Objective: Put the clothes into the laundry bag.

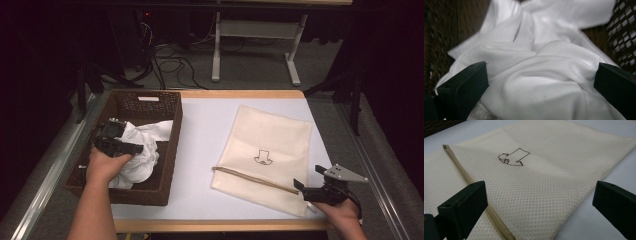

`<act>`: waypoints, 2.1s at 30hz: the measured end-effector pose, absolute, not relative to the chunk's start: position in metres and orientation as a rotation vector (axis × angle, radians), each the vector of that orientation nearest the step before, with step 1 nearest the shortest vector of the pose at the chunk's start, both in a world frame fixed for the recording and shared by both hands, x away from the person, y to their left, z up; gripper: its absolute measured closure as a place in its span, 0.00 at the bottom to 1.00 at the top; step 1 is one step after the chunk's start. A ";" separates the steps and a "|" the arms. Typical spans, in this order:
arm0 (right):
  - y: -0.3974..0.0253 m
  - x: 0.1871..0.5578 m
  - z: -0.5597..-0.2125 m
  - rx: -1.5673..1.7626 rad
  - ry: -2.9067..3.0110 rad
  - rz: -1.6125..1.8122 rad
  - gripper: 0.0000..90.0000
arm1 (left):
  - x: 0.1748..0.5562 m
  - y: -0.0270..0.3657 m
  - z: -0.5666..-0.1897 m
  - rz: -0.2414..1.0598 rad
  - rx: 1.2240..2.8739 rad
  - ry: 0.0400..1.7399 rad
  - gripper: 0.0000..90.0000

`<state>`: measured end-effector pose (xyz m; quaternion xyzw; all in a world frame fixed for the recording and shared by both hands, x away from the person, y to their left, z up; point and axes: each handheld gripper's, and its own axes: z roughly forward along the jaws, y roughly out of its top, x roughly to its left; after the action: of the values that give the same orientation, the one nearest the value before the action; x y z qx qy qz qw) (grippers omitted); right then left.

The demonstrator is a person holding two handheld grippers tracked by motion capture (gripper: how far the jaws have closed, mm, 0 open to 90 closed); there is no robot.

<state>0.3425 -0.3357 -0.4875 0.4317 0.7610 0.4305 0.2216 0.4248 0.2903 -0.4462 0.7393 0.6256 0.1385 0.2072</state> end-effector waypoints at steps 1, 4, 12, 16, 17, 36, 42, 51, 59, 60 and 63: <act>-0.335 0.342 -0.488 1.193 2.105 1.187 0.00 | 0.427 0.291 -0.450 0.346 2.074 1.761 0.00; -0.335 0.343 -0.488 1.190 2.108 1.184 0.00 | 0.432 0.292 -0.465 0.238 2.131 1.831 0.00; -0.334 0.342 -0.489 1.193 2.116 1.179 0.00 | 0.440 0.287 -0.488 0.042 2.209 1.907 0.00; -0.333 0.343 -0.491 1.202 2.122 1.175 0.00 | 0.442 0.278 -0.494 0.090 2.292 1.901 0.01; -0.333 0.343 -0.491 1.204 2.124 1.176 0.00 | 0.441 0.278 -0.494 0.099 2.293 1.899 0.02; -0.333 0.343 -0.491 1.207 2.133 1.188 0.01 | 0.435 0.280 -0.482 0.230 2.287 1.848 0.69; -0.333 0.343 -0.491 1.198 2.132 1.188 0.01 | 0.434 0.278 -0.478 0.257 2.294 1.843 0.75; -0.334 0.343 -0.489 1.195 2.127 1.184 0.01 | 0.419 0.278 -0.452 0.483 2.130 1.688 0.77; -0.334 0.342 -0.489 1.187 2.127 1.184 0.01 | 0.401 0.279 -0.435 0.658 1.979 1.513 0.77; -0.334 0.342 -0.489 1.187 2.127 1.184 0.01 | 0.399 0.280 -0.433 0.686 1.950 1.494 0.77; -0.334 0.342 -0.489 1.192 2.126 1.183 0.01 | 0.393 0.281 -0.428 0.757 1.897 1.459 0.77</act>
<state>0.3421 -0.3338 -0.4892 0.4297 0.7664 0.4266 0.2145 0.3926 0.2809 -0.4279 0.7184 0.5527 0.2865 0.3105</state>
